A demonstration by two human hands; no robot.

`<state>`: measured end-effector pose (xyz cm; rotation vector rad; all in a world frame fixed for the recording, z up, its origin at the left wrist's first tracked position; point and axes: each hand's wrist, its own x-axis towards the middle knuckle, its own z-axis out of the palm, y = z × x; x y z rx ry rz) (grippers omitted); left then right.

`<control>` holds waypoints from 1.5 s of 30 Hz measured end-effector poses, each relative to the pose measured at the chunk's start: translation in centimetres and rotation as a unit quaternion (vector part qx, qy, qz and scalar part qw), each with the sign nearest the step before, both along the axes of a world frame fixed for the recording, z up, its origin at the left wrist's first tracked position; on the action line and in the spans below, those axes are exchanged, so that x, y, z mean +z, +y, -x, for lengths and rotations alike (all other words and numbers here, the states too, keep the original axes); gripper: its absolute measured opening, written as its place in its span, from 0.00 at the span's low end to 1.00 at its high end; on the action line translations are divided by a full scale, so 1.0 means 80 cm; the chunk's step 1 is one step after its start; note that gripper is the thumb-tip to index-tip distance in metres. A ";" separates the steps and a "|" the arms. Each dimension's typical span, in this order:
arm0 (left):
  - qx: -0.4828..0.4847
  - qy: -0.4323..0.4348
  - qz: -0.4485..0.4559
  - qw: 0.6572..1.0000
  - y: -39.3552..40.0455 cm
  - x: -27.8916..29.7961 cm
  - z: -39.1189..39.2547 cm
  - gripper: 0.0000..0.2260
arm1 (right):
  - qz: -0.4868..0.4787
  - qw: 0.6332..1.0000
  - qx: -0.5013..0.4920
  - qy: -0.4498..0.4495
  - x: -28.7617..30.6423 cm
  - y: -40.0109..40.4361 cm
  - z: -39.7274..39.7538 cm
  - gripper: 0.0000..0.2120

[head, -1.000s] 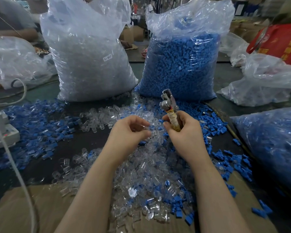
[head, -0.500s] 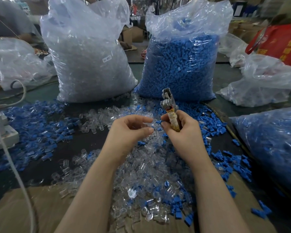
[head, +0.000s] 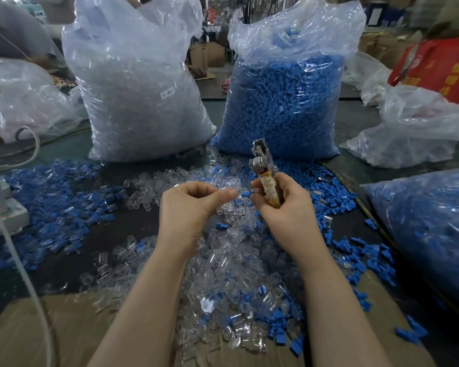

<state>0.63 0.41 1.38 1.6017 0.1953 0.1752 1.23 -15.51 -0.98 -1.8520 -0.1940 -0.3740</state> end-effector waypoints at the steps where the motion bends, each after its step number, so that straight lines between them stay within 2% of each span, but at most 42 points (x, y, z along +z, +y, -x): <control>1: -0.002 0.001 0.006 1.000 0.000 0.001 0.000 0.15 | -0.002 1.000 0.000 -0.001 0.000 0.001 0.000 0.05; 8: -0.042 0.032 0.079 0.995 0.001 -0.001 -0.001 0.05 | -0.035 0.999 0.006 -0.005 0.004 0.003 0.002 0.08; 12: -0.054 0.034 0.085 0.994 0.000 0.001 0.000 0.04 | -0.042 0.999 0.000 -0.015 0.005 0.005 0.004 0.08; 23: -0.064 0.012 0.021 0.998 -0.013 0.006 0.004 0.04 | 0.035 0.998 -0.030 -0.046 0.003 0.009 0.006 0.10; 25: -0.061 0.003 0.008 0.998 -0.014 0.006 0.004 0.05 | 0.049 0.997 -0.035 -0.040 0.003 0.010 0.005 0.08; 28: -0.046 -0.006 -0.018 0.999 -0.015 0.006 0.004 0.05 | 0.030 0.999 -0.021 -0.031 0.001 0.010 0.004 0.04; 35: -0.011 -0.036 -0.064 0.997 -0.019 0.002 0.002 0.06 | 0.017 1.000 0.009 -0.003 -0.003 0.006 0.000 0.07; 38: -0.001 -0.049 -0.076 0.996 -0.018 -0.001 0.000 0.05 | 0.010 1.000 0.021 0.005 -0.001 0.005 0.000 0.05; 45: -0.006 -0.065 0.042 0.997 -0.009 0.001 -0.002 0.05 | 0.074 0.995 0.042 0.044 0.001 -0.012 0.002 0.04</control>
